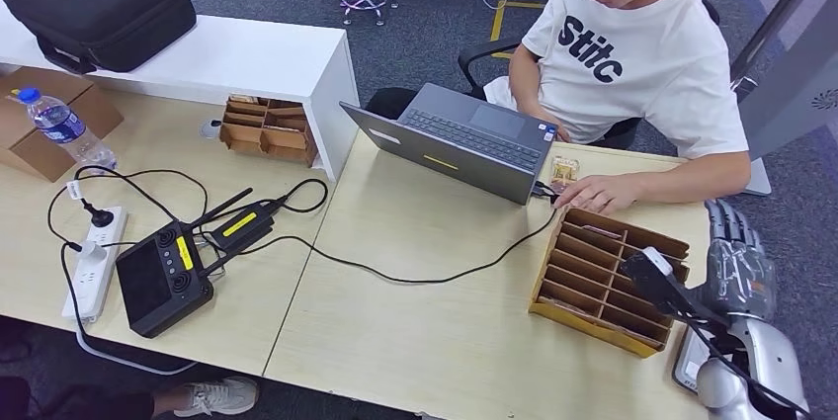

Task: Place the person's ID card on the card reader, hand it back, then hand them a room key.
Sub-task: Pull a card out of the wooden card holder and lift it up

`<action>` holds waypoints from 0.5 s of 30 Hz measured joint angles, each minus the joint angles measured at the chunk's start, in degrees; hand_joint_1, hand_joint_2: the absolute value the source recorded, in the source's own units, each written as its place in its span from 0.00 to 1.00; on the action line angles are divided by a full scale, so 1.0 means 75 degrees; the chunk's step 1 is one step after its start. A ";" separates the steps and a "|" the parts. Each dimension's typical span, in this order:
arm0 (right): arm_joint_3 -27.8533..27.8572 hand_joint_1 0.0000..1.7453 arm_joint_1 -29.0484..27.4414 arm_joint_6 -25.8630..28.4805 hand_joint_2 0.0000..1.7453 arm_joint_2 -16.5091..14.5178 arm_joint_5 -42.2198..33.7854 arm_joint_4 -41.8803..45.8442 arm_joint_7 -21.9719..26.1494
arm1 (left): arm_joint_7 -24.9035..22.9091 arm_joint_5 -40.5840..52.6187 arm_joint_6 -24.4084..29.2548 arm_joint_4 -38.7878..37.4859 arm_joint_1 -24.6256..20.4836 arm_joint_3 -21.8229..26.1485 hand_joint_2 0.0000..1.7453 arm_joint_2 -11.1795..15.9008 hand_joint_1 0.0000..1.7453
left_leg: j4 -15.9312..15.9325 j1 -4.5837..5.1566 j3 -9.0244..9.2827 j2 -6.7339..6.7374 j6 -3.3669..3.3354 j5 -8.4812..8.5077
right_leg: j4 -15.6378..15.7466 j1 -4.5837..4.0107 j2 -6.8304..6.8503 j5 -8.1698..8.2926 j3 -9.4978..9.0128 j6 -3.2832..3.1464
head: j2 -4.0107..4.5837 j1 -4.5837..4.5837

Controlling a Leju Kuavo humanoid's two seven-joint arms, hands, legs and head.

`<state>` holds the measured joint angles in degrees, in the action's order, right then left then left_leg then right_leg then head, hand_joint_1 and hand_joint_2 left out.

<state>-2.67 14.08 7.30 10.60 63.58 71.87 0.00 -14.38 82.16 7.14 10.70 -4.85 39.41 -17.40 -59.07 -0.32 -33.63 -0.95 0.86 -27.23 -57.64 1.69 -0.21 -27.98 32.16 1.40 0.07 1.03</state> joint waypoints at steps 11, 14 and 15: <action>0.0012 0.00 0.0047 0.0004 1.00 0.0000 0.0000 -0.0098 0.0003 | 0.0000 0.0000 -0.0002 0.0001 0.0000 0.0000 1.00 0.0000 0.00 | -0.0001 0.0001 0.0003 0.0000 0.0000 0.0000 | 0.0001 0.0001 0.0000 0.0001 -0.0004 0.0001 | 0.0000 0.0000; 0.0016 0.00 0.0057 0.0006 1.00 0.0000 0.0000 -0.0111 0.0003 | 0.0000 0.0000 -0.0001 -0.0001 0.0000 0.0000 1.00 0.0000 0.00 | -0.0001 0.0001 0.0003 0.0000 0.0000 0.0000 | 0.0001 0.0001 0.0000 0.0001 -0.0004 0.0001 | 0.0000 0.0000; 0.0017 0.00 0.0059 0.0006 1.00 0.0000 0.0000 -0.0114 0.0003 | 0.0000 0.0000 -0.0001 -0.0002 0.0000 0.0000 1.00 0.0000 0.00 | -0.0001 0.0001 0.0003 0.0000 0.0000 0.0000 | 0.0001 0.0001 0.0000 0.0001 -0.0004 0.0001 | 0.0000 0.0000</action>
<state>-2.54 14.52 7.34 10.60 63.58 71.01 0.02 -14.38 82.16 7.13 10.69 -4.85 39.41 -17.40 -59.07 -0.32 -33.61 -0.95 0.85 -27.23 -57.63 1.69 -0.21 -27.97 32.13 1.40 0.07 1.03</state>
